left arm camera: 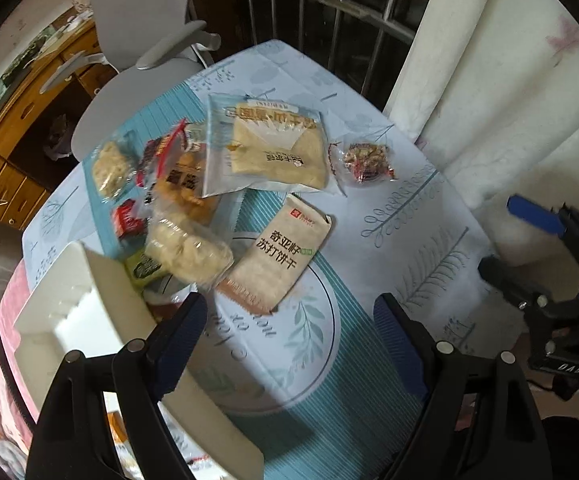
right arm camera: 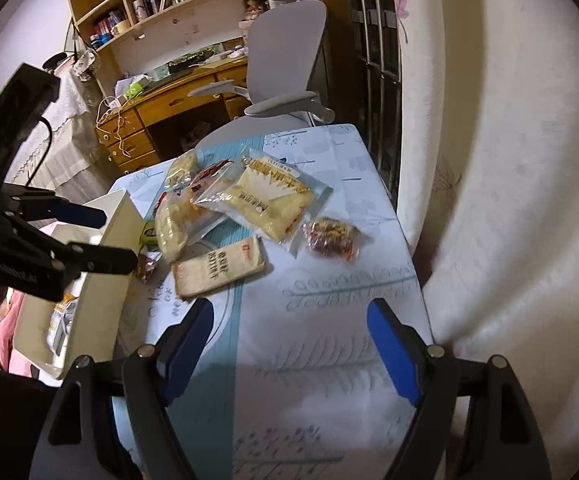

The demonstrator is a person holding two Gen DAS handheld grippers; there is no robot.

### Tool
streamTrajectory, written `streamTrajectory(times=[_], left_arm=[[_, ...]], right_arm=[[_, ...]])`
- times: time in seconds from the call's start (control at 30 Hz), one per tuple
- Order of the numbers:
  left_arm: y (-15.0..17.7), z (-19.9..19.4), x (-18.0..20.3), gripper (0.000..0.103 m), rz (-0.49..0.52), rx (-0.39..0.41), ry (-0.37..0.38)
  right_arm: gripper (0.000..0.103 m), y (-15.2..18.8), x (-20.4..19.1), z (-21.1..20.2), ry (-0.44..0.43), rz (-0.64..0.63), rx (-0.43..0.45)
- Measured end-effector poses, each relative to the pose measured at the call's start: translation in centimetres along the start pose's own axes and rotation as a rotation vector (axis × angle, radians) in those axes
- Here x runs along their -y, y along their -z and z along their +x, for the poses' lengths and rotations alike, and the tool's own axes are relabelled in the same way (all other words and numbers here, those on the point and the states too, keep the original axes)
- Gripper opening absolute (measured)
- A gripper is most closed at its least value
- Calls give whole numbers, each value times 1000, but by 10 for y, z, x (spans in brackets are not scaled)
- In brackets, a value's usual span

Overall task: Organize snacks
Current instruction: 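Reach the left gripper to the brown soda cracker pack and grasp it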

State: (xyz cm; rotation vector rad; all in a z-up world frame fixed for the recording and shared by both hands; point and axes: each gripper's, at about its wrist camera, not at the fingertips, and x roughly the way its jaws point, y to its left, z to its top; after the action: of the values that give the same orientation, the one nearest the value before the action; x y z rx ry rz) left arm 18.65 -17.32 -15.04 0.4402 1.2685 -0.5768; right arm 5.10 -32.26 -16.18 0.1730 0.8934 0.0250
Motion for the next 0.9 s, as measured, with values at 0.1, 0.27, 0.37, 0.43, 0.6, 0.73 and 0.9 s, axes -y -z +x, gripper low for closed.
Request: streamTrajectory(times=[0.1,0.27,0.37,0.43,0.6,0.73,0.9], left_arm=[[-10,20,4,84,13,-6,-2],[-23,46,6,84,31,-12,-2],[-28,62,8,84,61,1,-16],[-31,73,8,84,78,1,-38],[-34,101,5,84,91,-14,-55],[-34,116,0,83,73,-26,-58],[-35,127,-3,80,75,-25,-53]], right_arm=[[79,-4,11,13,0,-24,18],[79,-11,23,37,15,-89,31],[79,-15,29,50,33,-123,58],[79,-16,31,59,40,-133,67],[79,-15,35,83,47,-152,88],[79,-16,32,103,49,-189,98],[79,-19,28,125,46,-217,90]])
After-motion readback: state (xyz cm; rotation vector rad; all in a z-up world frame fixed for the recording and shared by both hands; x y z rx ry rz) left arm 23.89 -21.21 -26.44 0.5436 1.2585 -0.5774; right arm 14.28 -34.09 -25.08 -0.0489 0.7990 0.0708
